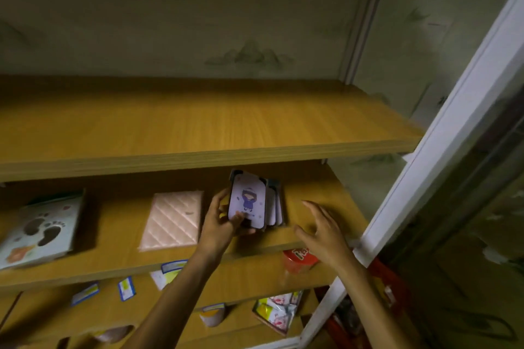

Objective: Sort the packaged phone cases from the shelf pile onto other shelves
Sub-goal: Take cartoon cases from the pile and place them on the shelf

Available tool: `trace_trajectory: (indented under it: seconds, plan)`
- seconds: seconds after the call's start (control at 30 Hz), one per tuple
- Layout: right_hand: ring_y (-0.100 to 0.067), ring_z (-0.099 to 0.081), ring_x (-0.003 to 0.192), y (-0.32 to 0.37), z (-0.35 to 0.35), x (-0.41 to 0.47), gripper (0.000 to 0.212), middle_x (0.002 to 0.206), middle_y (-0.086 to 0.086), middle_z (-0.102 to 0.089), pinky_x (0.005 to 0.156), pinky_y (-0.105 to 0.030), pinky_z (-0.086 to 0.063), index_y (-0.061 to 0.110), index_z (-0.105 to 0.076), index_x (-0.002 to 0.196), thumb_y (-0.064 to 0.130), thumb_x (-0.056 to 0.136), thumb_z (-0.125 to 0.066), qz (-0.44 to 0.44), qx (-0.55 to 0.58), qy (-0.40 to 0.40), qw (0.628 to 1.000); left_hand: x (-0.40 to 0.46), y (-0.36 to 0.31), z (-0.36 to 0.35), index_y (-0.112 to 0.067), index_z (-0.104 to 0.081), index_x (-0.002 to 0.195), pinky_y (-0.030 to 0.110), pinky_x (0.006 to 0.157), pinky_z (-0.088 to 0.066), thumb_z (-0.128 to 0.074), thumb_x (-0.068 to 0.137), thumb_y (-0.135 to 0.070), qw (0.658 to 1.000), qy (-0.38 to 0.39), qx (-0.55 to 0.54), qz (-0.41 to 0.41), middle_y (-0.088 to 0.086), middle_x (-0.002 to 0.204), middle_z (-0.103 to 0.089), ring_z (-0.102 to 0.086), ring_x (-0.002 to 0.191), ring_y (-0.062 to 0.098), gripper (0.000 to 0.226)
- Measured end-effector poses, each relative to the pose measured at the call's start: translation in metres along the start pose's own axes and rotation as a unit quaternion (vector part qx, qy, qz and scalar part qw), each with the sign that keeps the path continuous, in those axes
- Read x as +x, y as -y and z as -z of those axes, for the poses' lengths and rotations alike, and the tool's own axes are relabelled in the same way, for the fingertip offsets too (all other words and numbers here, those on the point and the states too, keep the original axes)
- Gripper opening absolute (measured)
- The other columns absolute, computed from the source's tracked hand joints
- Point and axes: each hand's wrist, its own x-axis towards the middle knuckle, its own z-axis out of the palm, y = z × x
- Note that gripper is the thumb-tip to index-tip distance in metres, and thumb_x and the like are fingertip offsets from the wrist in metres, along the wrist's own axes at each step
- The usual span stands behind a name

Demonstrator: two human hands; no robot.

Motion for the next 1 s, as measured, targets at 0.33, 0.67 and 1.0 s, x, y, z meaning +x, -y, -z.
trace_trajectory:
  seconds: [0.33,0.67,1.0]
  plan:
    - [-0.014,-0.031,0.137,-0.023,0.017,0.009,0.062,0.15,0.01,-0.032,0.106,-0.034,-0.035,0.036,-0.03,0.145,0.042,0.089,-0.058,0.033,0.015,0.032,0.999,0.017,0.024,-0.024,-0.016,-0.051,0.127,0.042,0.079,-0.056,-0.07,0.085,-0.025,0.91,-0.078,0.392,-0.113,0.008,0.114,-0.063,-0.064,0.098,0.026,0.047]
    - [-0.011,-0.034,0.135,-0.002,-0.001,0.003,0.058,0.148,0.013,-0.036,0.101,-0.032,-0.04,0.039,-0.031,0.143,0.045,0.091,-0.055,0.069,0.078,0.067,0.992,-0.036,0.001,0.029,-0.015,-0.045,0.139,0.034,0.09,-0.049,-0.067,0.081,-0.039,0.868,-0.07,0.46,-0.176,0.005,0.132,-0.055,-0.056,0.114,0.021,0.066]
    - [-0.014,-0.045,0.128,0.103,-0.085,-0.031,0.054,0.138,0.004,-0.049,0.101,-0.028,-0.038,0.026,-0.045,0.137,0.039,0.087,-0.062,0.172,0.081,0.132,0.973,-0.138,-0.019,0.138,-0.026,-0.046,0.137,0.027,0.087,-0.048,-0.055,0.07,-0.055,0.86,-0.154,0.466,-0.136,-0.008,0.127,-0.055,-0.056,0.107,0.008,0.073]
